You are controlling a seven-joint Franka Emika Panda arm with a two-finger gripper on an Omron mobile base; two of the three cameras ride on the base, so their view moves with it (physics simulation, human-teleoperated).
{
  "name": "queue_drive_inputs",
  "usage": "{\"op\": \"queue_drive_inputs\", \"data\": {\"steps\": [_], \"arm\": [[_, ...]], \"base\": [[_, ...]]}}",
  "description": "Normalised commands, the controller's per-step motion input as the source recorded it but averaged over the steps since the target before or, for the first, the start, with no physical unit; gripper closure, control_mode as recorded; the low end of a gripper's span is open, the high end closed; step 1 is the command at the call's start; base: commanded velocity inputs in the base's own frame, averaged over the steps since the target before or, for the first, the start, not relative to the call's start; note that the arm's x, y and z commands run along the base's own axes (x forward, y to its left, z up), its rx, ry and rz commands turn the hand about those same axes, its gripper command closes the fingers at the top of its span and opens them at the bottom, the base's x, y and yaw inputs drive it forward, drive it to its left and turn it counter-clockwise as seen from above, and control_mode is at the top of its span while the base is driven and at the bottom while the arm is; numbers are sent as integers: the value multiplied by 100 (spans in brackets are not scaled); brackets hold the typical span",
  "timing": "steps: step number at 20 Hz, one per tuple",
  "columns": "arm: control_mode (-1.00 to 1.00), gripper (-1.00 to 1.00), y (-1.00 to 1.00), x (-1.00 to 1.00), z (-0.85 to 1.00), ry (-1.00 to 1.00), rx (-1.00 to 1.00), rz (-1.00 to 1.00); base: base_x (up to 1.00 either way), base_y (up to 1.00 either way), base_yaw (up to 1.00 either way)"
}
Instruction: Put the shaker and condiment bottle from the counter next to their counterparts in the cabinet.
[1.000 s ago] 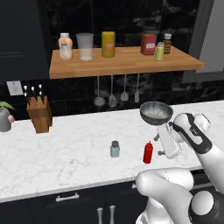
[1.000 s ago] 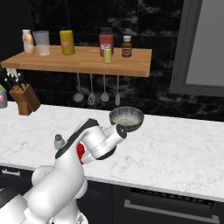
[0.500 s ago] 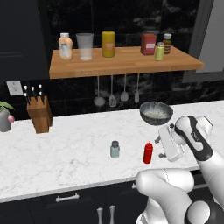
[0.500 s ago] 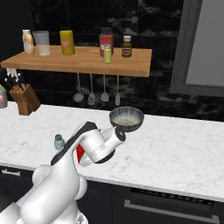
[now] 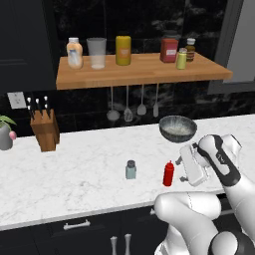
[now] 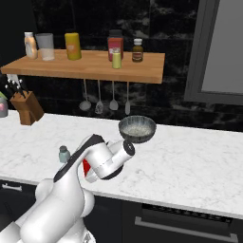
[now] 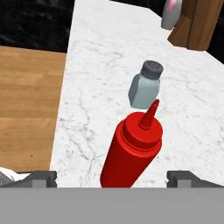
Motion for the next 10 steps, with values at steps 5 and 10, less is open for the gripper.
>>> {"op": "queue_drive_inputs", "data": {"steps": [5,10], "arm": [[-100,-100,0,14,-11,0,0,0],[-100,-100,0,20,-11,0,1,0]], "base": [[0,0,0],[0,0,0]]}}
